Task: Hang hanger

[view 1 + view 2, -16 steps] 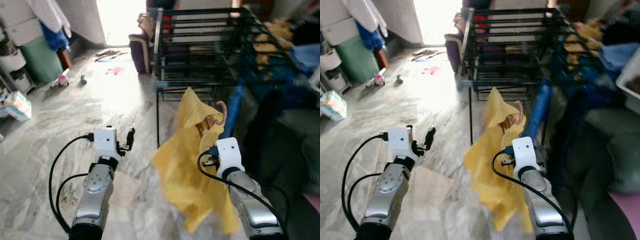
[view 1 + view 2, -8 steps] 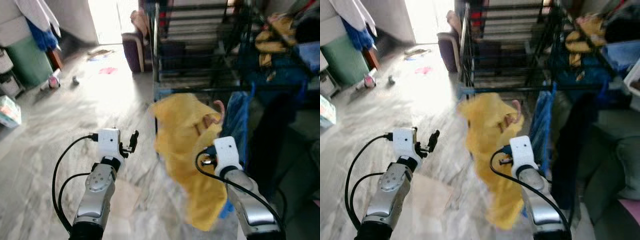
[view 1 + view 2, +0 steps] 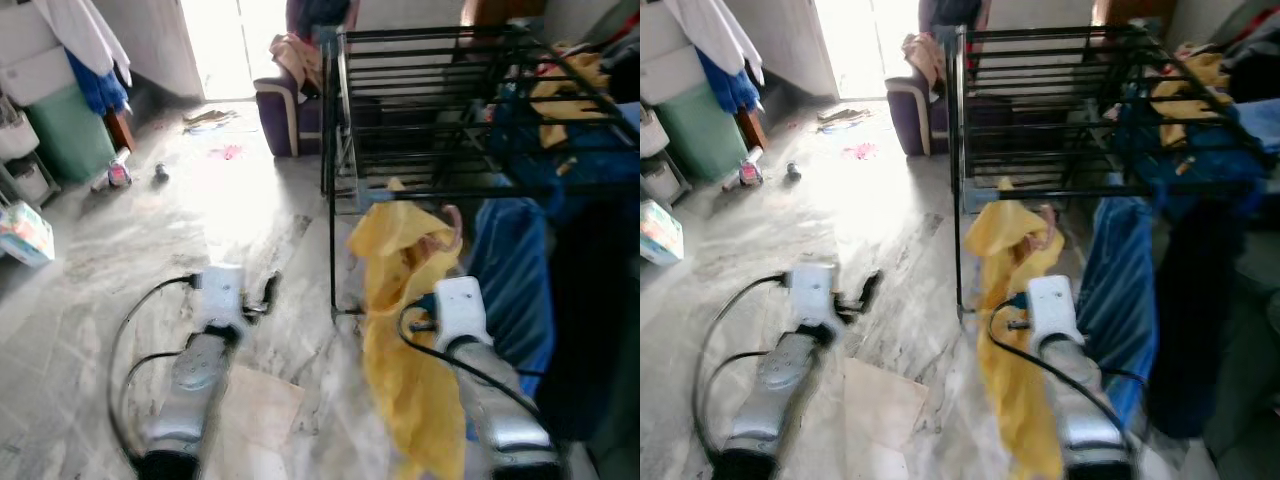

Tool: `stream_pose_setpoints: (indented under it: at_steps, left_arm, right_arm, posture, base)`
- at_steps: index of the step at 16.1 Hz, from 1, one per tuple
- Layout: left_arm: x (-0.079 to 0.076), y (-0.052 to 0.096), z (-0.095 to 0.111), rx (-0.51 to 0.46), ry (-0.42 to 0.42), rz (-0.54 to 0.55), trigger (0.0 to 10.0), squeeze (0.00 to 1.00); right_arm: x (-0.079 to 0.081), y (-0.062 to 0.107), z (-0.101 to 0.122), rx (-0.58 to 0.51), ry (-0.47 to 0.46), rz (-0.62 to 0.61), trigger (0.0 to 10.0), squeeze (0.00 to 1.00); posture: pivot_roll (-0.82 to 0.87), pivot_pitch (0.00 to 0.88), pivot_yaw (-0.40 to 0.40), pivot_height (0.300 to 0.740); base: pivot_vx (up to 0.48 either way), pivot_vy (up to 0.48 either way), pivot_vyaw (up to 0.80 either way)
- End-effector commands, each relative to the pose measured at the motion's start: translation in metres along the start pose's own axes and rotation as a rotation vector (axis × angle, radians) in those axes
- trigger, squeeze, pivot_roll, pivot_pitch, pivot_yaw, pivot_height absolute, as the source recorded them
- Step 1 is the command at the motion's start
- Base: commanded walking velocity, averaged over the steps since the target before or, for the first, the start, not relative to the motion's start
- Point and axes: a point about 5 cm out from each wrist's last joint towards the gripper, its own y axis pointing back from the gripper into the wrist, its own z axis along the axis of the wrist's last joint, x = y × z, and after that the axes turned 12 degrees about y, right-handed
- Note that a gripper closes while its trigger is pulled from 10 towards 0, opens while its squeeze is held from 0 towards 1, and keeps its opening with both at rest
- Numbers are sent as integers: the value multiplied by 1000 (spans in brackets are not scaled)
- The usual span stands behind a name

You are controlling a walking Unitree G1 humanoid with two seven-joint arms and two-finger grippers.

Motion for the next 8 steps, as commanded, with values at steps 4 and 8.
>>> stream_pose_setpoints:
  at_steps: [4,8]
  left_arm:
    - [-12,-4,9,-41,34,-33,10000,0]
    - [-13,-3,10,-50,70,-33,10000,0]
  right_arm:
    - [-9,-1,12,-59,15,-30,10000,0]
    - [-6,-4,13,-50,14,1,10000,0]
  posture:
    - [-53,0,54,740]
    - [-50,1,52,740]
  base:
    - [454,0,0]
    - [0,0,0]
